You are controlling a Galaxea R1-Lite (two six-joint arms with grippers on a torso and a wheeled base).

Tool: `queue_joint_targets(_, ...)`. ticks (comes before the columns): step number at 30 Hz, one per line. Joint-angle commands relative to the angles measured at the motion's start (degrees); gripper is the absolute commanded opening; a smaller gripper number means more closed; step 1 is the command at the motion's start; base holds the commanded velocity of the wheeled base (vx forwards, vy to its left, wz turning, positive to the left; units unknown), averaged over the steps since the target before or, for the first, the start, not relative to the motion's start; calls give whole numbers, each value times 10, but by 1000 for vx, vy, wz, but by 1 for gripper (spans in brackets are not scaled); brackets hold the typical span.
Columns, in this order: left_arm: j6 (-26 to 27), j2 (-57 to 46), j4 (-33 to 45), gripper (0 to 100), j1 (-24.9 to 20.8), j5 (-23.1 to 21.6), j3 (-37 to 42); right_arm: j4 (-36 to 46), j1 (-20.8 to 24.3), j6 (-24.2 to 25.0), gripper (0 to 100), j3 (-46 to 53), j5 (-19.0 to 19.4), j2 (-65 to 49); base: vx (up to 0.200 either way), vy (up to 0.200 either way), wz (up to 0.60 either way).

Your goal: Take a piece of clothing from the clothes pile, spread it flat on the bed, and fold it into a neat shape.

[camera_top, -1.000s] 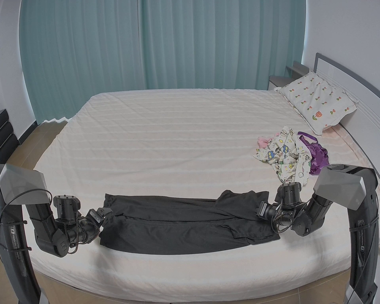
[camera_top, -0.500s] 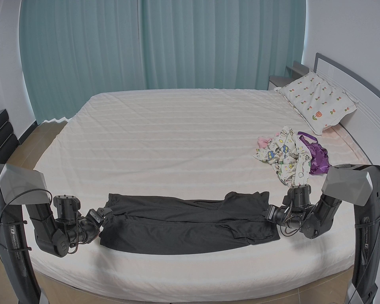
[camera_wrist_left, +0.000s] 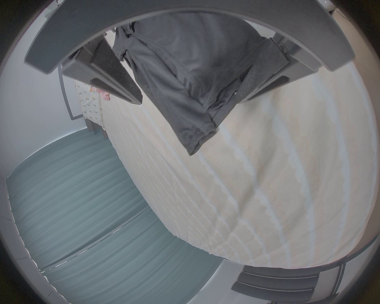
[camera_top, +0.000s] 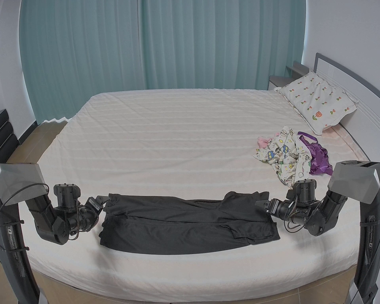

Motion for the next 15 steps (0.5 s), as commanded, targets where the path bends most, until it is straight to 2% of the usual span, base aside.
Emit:
queue_joint_targets(1, 6, -6, 103, 100, 3, 5, -126, -14, -2, 9, 100, 0, -3, 7, 0, 0, 0)
queue_joint_targets(4, 9, 10, 130, 100, 2, 7, -156, -15, 3, 39, 100, -1, -7, 12, 0, 0, 0)
queue_joint_targets(6, 6, 9, 133, 100, -2, 3, -149, -14, 3, 90, 100, -3, -12, 7, 0, 0, 0)
queue_joint_targets(12, 0, 9, 132, 100, -4, 5, -141, -15, -2, 140, 100, 0, -32, -5, 0, 0, 0)
queue_joint_targets(15, -1, 9, 129, 100, -4, 5, -138, -22, -3, 167, 100, 2, -32, -5, 200, 0, 0)
